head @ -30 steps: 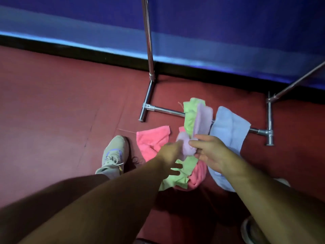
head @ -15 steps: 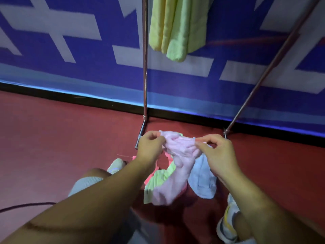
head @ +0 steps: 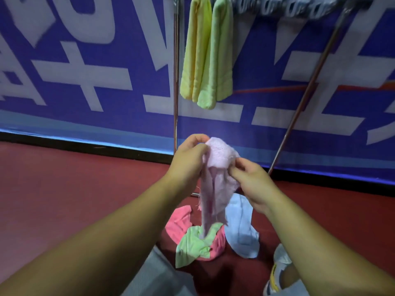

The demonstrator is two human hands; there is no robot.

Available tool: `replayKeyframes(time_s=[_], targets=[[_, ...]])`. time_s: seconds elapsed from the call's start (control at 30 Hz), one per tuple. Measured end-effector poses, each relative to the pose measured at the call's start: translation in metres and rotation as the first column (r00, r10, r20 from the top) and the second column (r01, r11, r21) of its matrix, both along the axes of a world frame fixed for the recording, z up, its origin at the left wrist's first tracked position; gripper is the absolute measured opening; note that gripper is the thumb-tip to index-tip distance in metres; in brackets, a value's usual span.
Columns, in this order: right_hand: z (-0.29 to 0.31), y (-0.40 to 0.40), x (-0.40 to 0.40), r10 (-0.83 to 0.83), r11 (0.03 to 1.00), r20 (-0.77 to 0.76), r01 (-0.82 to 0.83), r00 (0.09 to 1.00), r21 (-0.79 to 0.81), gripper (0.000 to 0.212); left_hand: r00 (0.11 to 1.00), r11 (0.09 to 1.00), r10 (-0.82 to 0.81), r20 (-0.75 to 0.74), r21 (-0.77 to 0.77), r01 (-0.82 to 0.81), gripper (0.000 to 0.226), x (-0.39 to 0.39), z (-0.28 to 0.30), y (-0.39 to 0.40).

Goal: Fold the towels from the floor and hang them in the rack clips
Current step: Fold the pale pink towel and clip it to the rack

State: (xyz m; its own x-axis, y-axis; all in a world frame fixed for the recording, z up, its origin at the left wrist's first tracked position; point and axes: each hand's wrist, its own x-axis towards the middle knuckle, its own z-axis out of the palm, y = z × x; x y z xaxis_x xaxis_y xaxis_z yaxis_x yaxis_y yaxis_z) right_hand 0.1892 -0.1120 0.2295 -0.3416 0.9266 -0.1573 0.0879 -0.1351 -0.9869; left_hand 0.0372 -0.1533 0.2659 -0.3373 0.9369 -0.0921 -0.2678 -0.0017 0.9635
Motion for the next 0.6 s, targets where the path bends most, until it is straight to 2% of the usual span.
replayKeyframes(time_s=[0.1,0.17,0.23,0.3,0.37,0.43,0.47,0.53,0.6], targets=[[0.018,0.002,0.0,-0.213,0.973,-0.142,0.224,0.967,0.063,0.019,0.986,0.998,0.044,-0.16,0.041,-0.038,0.033,-0.006,0.018,-0.005],[0.035,0.003,0.006,-0.327,0.927,-0.241,0.359,0.914,0.105,0.004,0.96,0.995,0.094,-0.263,0.047,-0.085,0.029,-0.016,0.023,-0.011],[0.051,-0.001,0.008,-0.32,0.912,-0.287,0.376,0.903,0.163,0.013,0.934,0.997,0.077,-0.348,0.043,-0.066,0.023,-0.023,0.023,-0.017],[0.064,-0.009,0.003,-0.221,0.913,-0.255,0.291,0.941,0.284,0.022,0.89,1.0,0.007,-0.457,0.026,0.005,0.02,-0.02,0.021,-0.017],[0.076,-0.02,-0.006,-0.111,0.926,-0.254,0.192,0.961,0.324,0.032,0.905,0.988,-0.126,-0.407,0.033,0.153,0.037,-0.011,0.025,-0.015],[0.088,-0.028,-0.011,0.006,0.944,-0.309,0.096,0.951,0.315,0.039,0.93,0.944,-0.288,-0.228,0.094,0.316,0.05,-0.004,0.031,-0.011],[0.093,-0.029,-0.012,0.045,0.945,-0.328,0.066,0.944,0.32,0.039,0.923,0.92,-0.343,-0.175,0.136,0.368,0.047,-0.002,0.035,-0.011],[0.101,-0.026,-0.008,0.033,0.945,-0.318,0.074,0.947,0.319,0.041,0.928,0.918,-0.349,-0.126,0.154,0.366,0.033,-0.002,0.044,-0.013],[0.102,-0.019,-0.002,-0.088,0.931,-0.285,0.18,0.954,0.318,0.045,0.965,0.953,-0.249,-0.084,0.157,0.26,0.019,-0.005,0.049,-0.01]])
